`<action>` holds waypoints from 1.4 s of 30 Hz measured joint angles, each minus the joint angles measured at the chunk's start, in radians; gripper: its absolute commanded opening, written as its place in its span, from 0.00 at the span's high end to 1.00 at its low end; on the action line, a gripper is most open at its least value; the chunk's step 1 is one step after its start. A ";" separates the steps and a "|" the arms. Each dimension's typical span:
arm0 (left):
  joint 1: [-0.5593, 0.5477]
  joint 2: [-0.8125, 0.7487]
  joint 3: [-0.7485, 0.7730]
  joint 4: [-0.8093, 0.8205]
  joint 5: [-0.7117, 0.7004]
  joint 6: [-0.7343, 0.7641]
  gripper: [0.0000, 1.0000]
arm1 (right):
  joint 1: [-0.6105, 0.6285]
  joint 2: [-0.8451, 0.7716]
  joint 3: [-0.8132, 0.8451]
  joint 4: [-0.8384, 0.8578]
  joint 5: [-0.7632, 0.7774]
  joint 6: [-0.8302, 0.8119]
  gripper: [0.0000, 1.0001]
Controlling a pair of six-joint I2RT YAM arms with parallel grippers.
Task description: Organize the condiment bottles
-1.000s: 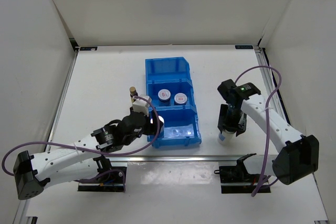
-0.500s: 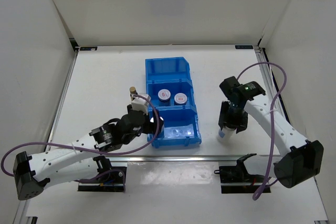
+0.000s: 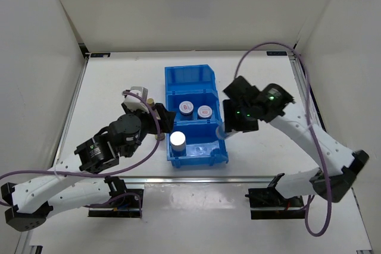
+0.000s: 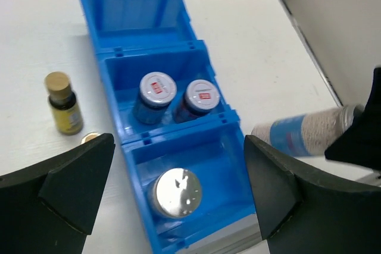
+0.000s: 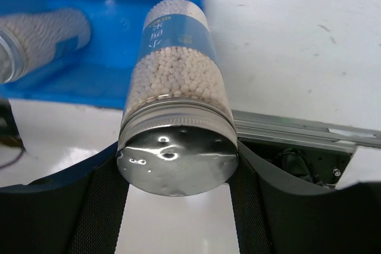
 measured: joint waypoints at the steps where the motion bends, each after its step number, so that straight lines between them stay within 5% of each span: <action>1: 0.002 -0.009 0.000 -0.021 -0.014 -0.007 0.00 | 0.045 0.031 0.018 0.000 0.001 0.005 1.00; 6: 0.016 -0.038 0.000 -0.134 -0.048 -0.054 0.00 | 0.156 0.174 0.058 0.007 0.009 0.021 1.00; 16: 0.017 -0.068 0.000 -0.261 -0.050 -0.090 0.00 | 0.171 0.323 0.014 0.086 0.012 0.013 0.95; 20: 0.018 -0.046 -0.002 -0.293 -0.040 -0.104 0.00 | 0.171 0.369 -0.027 0.147 -0.024 0.005 0.83; 24: 0.040 -0.019 -0.026 -0.318 -0.017 -0.132 0.00 | 0.169 0.392 -0.053 0.192 -0.056 -0.001 0.57; 27: 0.075 -0.012 -0.056 -0.340 0.006 -0.151 0.00 | 0.164 0.391 -0.054 0.198 -0.065 -0.007 0.58; 29: 0.110 -0.011 -0.074 -0.347 0.026 -0.161 0.00 | 0.164 0.390 -0.055 0.198 -0.068 -0.016 0.47; 30: 0.124 -0.011 -0.083 -0.347 0.035 -0.166 0.00 | 0.164 0.390 -0.055 0.198 -0.070 -0.022 0.34; 35: 0.183 0.025 -0.118 -0.357 0.072 -0.180 0.00 | 0.164 0.387 -0.045 0.195 -0.081 -0.031 0.10; 42: 0.207 0.122 -0.127 -0.335 0.100 -0.183 0.00 | 0.164 0.292 0.009 0.182 -0.066 -0.045 0.00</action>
